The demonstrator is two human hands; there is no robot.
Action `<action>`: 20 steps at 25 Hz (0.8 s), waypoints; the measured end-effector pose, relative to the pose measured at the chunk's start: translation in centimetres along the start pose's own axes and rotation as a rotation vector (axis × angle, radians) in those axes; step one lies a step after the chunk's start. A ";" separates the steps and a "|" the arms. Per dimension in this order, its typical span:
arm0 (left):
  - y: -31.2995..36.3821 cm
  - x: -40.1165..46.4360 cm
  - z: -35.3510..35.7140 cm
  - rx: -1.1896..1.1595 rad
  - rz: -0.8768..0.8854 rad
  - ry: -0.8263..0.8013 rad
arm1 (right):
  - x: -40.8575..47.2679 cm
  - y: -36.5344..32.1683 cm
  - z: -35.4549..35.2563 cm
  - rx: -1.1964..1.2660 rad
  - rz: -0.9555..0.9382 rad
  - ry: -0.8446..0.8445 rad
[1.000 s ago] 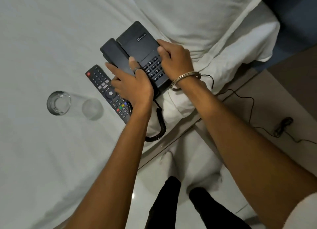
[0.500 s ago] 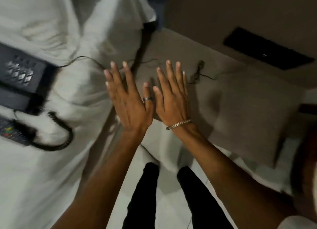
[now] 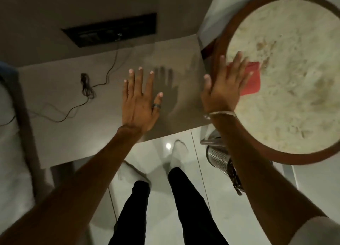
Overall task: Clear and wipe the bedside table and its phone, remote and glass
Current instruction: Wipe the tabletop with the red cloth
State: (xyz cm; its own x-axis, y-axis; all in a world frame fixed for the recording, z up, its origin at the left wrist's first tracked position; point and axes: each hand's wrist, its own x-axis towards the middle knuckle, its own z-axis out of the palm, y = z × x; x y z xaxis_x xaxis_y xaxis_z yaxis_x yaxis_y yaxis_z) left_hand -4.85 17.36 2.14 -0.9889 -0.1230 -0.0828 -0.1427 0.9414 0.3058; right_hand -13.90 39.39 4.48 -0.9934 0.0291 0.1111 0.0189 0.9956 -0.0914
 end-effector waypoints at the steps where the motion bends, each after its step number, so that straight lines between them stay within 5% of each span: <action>1: 0.4 0.4 0.5 0.017 0.012 -0.015 | 1.3 1.6 0.2 -0.021 0.111 -0.027; 4: 1.0 1.1 2.1 0.025 0.031 -0.048 | 3.4 3.4 1.4 -0.001 0.308 -0.199; 7: 1.2 1.1 3.7 0.010 0.018 -0.078 | 3.8 1.6 1.9 -0.086 0.272 -0.212; 14: -4.3 0.8 6.2 -0.018 -0.116 -0.101 | 1.9 -4.6 4.6 0.120 -0.330 -0.095; 18: -10.1 2.6 9.1 0.000 -0.178 -0.146 | -0.1 -7.2 11.1 -0.004 -0.745 -0.498; 20: -11.0 3.4 10.6 0.045 -0.223 -0.099 | -0.8 -7.0 13.6 -0.039 -0.816 -0.504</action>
State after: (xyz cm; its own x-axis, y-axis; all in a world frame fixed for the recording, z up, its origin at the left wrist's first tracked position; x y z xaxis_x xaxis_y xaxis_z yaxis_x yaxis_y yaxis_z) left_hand -6.20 9.90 -11.59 -0.9242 -0.2999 -0.2364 -0.3527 0.9076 0.2276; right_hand -14.75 31.15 -8.41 -0.6339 -0.7070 -0.3136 -0.7054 0.6947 -0.1404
